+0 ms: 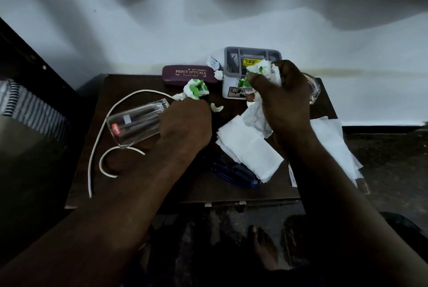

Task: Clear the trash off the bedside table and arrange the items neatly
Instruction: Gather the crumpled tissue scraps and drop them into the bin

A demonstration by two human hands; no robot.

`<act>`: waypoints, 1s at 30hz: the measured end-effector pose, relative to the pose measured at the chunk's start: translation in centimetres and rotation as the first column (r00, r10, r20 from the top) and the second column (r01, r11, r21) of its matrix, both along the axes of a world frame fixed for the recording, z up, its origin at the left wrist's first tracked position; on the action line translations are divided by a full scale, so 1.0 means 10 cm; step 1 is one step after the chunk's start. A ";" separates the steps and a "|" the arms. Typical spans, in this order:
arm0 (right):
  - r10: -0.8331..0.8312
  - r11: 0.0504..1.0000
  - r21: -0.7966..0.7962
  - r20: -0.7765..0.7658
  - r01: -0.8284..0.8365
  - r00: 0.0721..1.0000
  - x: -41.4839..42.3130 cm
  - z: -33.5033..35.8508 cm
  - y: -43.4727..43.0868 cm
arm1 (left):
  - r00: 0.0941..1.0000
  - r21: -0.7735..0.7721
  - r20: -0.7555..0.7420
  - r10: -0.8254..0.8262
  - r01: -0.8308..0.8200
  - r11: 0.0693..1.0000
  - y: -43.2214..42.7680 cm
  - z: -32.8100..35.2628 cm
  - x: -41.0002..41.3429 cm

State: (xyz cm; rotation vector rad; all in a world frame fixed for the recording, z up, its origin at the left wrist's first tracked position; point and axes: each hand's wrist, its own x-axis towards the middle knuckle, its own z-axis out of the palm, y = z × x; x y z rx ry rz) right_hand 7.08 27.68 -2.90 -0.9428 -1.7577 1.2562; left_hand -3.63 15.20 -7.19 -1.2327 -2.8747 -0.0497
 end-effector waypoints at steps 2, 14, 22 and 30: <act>0.005 1.000 -0.002 0.008 -0.005 1.000 0.01 0.01 0.00 | 1.000 0.004 0.002 -0.010 0.010 1.000 0.00 -0.02 -0.01; 0.015 0.998 0.068 0.058 -0.019 0.998 -0.01 -0.02 -0.04 | 0.985 0.358 0.173 -0.025 -0.039 0.933 0.05 0.18 -0.24; 0.043 0.977 0.165 0.454 -0.132 0.890 -0.13 -0.15 -0.16 | 0.900 0.557 0.423 -0.102 -0.170 0.813 -0.01 0.34 -0.37; 0.020 0.866 0.352 0.686 -0.356 0.727 -0.25 -0.31 -0.30 | 0.819 0.589 0.554 -0.149 -0.259 0.766 -0.05 0.44 -0.38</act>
